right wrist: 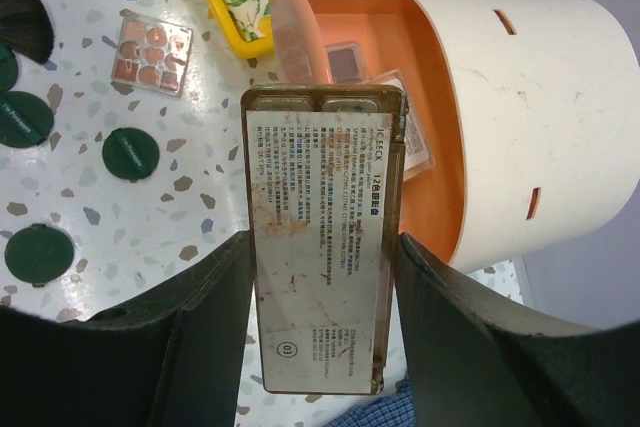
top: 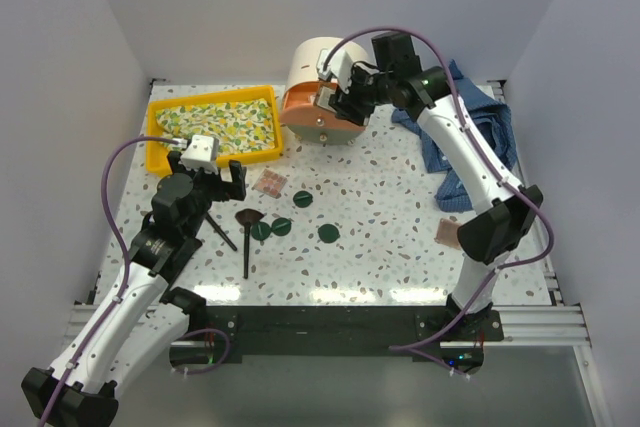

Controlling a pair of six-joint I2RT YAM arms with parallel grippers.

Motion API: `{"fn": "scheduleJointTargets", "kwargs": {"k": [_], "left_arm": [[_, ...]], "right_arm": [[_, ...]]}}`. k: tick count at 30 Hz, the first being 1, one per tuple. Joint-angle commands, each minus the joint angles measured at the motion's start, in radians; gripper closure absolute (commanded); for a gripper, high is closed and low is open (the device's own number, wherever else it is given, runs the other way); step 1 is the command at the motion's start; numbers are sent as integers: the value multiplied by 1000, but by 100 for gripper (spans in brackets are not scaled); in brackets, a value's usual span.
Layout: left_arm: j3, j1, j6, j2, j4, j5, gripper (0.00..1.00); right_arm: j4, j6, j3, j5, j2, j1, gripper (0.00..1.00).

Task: Organize the makeup
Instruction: Place the makeup in the drawer.

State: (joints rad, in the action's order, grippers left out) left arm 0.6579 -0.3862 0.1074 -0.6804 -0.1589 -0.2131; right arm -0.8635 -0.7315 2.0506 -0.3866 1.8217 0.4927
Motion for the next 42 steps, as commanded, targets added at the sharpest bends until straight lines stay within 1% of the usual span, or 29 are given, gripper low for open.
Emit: {"fn": "scheduleJointTargets", "kwargs": {"k": [1,14,26,34,42], "left_arm": [[-1,7,-28,5,25,-11,0],[-3,6,-29,-1,27,-14,0],[-3,7,-31,-11,25,-19,0],[-4,7,-31,-18,25,-20,0],[-4,7,-31,-19,25,-20,0]], "right_arm": [[17,26,74,25,19,7,89],[32,34,227,60,151,18,89],[72,1,313,89,235,32,86],[86,-8,345,98,283,35,77],[92,-16,362,95,300,33,75]]}}
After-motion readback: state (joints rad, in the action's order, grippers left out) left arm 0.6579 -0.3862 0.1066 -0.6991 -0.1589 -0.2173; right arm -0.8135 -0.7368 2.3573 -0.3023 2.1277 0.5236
